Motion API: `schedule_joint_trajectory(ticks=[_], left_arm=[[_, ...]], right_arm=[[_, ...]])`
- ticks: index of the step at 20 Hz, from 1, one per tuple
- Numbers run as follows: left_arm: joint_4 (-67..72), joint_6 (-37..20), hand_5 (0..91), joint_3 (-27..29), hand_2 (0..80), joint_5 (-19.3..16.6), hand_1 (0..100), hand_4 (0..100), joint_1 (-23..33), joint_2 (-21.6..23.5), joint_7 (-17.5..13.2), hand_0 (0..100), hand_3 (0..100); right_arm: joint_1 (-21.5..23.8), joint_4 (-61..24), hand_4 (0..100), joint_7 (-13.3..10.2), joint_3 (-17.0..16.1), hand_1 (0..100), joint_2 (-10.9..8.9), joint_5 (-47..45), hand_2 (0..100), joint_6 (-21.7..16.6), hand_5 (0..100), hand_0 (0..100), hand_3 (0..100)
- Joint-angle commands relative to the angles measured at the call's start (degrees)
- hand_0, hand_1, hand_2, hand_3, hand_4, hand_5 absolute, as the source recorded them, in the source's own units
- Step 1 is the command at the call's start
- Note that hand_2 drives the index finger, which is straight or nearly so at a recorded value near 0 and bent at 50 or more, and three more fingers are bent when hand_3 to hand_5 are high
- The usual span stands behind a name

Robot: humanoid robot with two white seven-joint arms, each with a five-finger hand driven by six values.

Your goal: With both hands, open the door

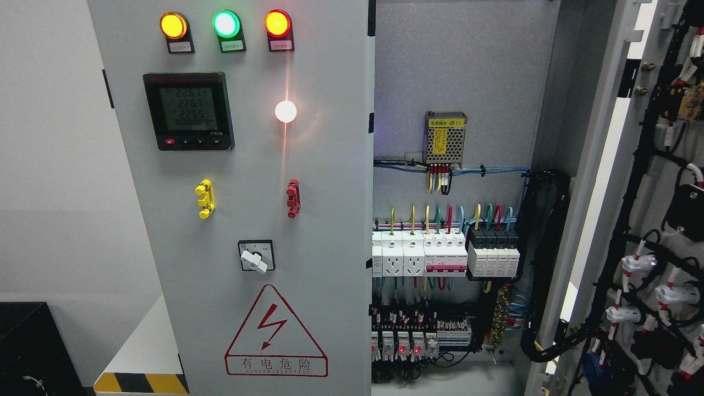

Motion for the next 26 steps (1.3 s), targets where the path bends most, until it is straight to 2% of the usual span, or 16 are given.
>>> schedule_joint_trajectory(ticks=[1,6,9,10,12,14,16,20,26], left_arm=[[1.05,-0.48,0.0,2.26,0.0,-0.04,0,0,0.7,-1.5,-0.56,0,0],[1.05,-0.56,0.0,2.43,0.0,0.23,0,0,0.61,-2.02,-1.18,0,0],[0.96,-0.56,0.0,2.34,0.0,0.23,0,0,0.43,-5.18,-1.18,0,0],[0.96,-0.56,0.0,2.26,0.0,0.23,0,0,0.43,-5.88,-1.27,0,0],[0.96,-0.56,0.0,2.34,0.0,0.14,0,0,0.43,-5.98,-2.32,0,0],[0.96,-0.56,0.0,2.43,0.0,0.14,0,0,0.43,-6.33,-2.59,0,0],[0.96,-0.56,0.0,2.43,0.0,0.14,0,0,0.43,-6.59,-2.59,0,0],[0.96,-0.56,0.0,2.43,0.0,0.14,0,0,0.43,-6.77,-2.59,0,0],[0.96,-0.56,0.0,2.34,0.0,0.14,0,0,0.43,-6.77,-2.59,0,0]], right_arm=[[0.08,-4.59,0,-0.03,0.0,0,0.0,0.18,0,-0.04,0,19,0],[3.4,-20.66,0,-0.03,0.26,0,-0.26,0.09,0,-0.04,0,19,0],[6.92,-31.21,0,-0.03,0.96,0,-0.61,0.09,0,-0.04,0,19,0],[8.41,-34.9,0,-0.03,2.18,0,-0.7,0.09,0,-0.04,0,19,0],[10.87,-42.11,0,-0.03,6.65,0,-1.05,0.09,0,-0.04,0,19,0],[13.51,-48.62,0,-0.03,10.61,0,-2.8,0.09,0,-0.04,0,19,0],[14.66,-53.72,0,-0.03,13.78,0,-3.6,0.09,0,-0.04,0,19,0],[15.28,-60.84,0,-0.03,15.02,0,-3.6,0.09,0,-0.04,0,19,0],[19.49,-76.57,0,-0.03,19.59,0,-3.78,0.09,0,-0.04,0,19,0]])
